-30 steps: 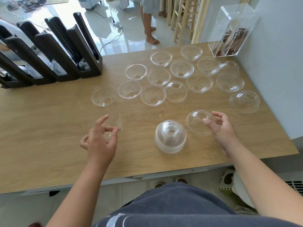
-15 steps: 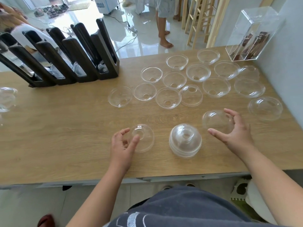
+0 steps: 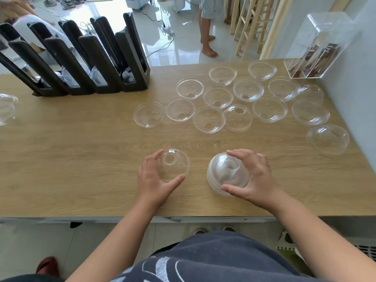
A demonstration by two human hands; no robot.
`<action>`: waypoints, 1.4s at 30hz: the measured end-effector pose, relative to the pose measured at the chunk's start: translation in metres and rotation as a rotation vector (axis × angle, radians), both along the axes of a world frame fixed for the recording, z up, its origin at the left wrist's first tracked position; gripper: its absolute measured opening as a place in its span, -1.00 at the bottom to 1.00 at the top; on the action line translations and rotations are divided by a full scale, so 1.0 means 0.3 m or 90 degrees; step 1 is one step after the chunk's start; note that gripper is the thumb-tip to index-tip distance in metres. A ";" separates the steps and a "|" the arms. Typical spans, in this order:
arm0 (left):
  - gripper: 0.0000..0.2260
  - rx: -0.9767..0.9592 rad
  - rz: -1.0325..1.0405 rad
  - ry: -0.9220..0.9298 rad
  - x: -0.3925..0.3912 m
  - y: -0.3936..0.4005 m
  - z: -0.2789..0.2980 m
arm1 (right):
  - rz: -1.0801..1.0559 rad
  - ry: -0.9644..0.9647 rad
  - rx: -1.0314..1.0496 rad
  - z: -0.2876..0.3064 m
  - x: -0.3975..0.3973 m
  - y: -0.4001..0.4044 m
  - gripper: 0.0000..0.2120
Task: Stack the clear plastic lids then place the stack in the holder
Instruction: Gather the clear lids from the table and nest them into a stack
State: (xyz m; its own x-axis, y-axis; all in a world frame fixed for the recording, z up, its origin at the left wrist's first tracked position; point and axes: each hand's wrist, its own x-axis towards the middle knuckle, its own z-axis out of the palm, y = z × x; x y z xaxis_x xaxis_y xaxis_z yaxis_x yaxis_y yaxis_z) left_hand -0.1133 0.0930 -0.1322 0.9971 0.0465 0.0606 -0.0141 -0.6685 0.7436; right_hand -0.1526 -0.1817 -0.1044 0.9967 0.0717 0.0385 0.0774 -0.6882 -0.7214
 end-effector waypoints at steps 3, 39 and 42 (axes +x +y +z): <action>-0.21 -0.102 -0.017 -0.029 0.000 -0.022 0.060 | -0.003 0.004 0.001 -0.015 0.002 0.008 -0.23; -0.65 0.379 -0.012 0.014 0.289 -0.027 0.055 | -0.502 0.008 -0.350 -0.088 0.024 -0.633 -0.46; -0.66 0.444 -0.053 0.023 0.331 0.026 0.063 | -0.481 0.031 -0.311 -0.112 0.069 -0.627 -0.29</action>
